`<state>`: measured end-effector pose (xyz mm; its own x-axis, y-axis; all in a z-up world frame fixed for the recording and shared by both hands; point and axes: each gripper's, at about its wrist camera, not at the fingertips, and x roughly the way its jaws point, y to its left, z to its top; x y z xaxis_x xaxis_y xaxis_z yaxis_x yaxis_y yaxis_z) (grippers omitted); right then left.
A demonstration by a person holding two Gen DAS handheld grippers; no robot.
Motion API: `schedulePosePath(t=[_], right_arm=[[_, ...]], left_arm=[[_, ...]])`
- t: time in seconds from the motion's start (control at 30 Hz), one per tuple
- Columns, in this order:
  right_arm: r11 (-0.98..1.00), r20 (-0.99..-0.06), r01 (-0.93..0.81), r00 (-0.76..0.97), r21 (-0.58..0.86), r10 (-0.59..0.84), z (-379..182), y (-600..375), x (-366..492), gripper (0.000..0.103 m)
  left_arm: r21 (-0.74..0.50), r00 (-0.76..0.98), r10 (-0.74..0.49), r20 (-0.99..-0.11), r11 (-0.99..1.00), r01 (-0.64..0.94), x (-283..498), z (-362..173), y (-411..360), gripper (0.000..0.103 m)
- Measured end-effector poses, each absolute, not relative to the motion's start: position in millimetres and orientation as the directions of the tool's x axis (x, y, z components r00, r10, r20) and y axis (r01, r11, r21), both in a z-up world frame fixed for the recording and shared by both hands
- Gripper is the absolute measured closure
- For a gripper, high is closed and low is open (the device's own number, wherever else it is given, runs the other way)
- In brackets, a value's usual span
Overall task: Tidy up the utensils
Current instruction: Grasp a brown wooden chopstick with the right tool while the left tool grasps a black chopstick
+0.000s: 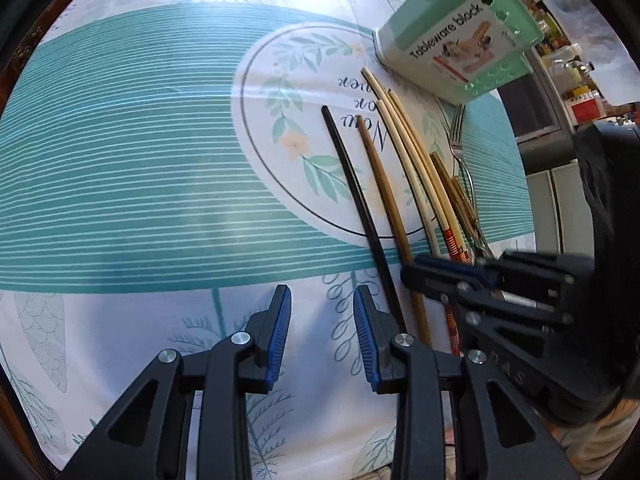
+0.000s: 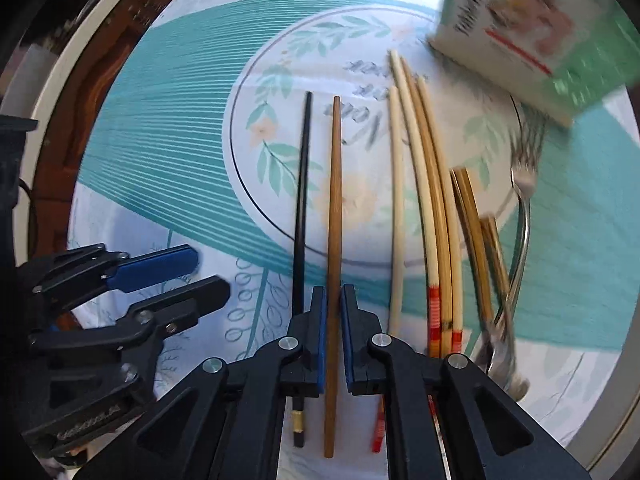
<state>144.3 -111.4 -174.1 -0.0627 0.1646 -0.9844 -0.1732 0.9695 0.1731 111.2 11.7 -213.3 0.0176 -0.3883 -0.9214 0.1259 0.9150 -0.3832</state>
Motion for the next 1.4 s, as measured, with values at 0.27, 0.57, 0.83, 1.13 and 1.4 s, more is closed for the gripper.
schedulePosePath(t=[0.27,0.57,0.83,1.13,1.4], right_arm=[[0.93,-0.937,0.116,0.016,0.348,0.349,-162,-170,123,0.097],[0.914,-0.919,0.101,0.051,0.394,0.391,-150,-182,106,0.097],[0.917,-0.917,0.036,0.066,0.397,0.394,-160,-197,68,0.097],[0.913,-0.913,0.037,0.052,0.406,0.404,-163,-202,60,0.097],[0.906,-0.908,0.062,0.049,0.418,0.416,-170,-202,63,0.097]], left_arm=[[-0.303,-0.037,-0.3,-0.953,0.942,0.144,135,-213,-32,0.072],[-0.061,-0.014,-0.06,-0.998,0.964,0.259,140,-210,-82,0.078],[-0.007,-0.007,-0.004,-1.0,0.901,0.434,130,-208,-93,0.092],[-0.034,-0.091,0.021,-0.996,0.827,0.561,120,-205,-67,0.092],[-0.079,-0.126,-0.018,-0.992,0.866,0.494,115,-212,-71,0.1]])
